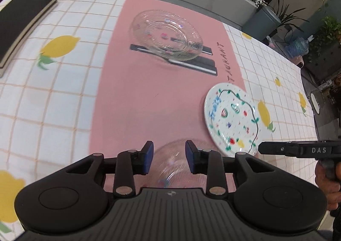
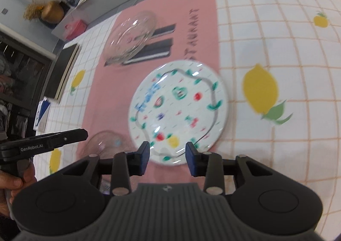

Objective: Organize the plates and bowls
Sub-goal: 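Move both tools to the pink-dotted glass plate beside the Fruity plate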

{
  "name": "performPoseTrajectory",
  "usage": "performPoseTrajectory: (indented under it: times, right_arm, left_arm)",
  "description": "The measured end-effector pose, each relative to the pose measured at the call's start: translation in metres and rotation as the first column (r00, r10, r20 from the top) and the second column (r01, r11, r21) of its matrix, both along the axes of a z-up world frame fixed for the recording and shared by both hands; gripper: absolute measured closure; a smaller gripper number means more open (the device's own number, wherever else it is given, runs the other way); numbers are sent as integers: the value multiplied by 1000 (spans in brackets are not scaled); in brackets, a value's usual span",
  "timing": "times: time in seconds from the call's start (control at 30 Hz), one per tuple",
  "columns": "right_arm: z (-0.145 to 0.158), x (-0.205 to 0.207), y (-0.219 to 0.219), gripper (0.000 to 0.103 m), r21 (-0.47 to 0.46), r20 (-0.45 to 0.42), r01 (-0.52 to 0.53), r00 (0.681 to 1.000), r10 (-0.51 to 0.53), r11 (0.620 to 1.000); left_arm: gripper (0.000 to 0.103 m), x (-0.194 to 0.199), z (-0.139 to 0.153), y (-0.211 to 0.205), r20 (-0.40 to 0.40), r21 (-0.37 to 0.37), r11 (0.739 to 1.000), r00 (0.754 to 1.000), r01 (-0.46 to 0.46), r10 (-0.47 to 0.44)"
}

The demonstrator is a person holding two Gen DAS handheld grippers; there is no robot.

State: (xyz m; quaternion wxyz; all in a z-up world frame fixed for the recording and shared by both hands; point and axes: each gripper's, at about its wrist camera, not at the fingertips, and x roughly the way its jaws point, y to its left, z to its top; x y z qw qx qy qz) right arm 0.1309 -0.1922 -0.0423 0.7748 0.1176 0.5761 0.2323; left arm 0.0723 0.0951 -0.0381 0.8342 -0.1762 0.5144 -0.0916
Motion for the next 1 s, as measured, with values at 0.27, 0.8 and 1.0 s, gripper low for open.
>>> performPoseTrajectory:
  times: [0.27,0.8,1.0]
  right_arm:
    - [2,-10,28,66,-27,-19,-61,998,60,998]
    - [-7,-15,58,64,-69,-58,-132,990,128,989]
    - [-9,-16,59,62,-73,-65,-135,989,131,988]
  left_arm:
    - [59,-28,12,20,41,0,1000,999,1,-1]
    - [51,-35,-10,7,-66,97,992,995,81,-75]
    - [50,-30,-15,0,-79,99,991,994,89,-81]
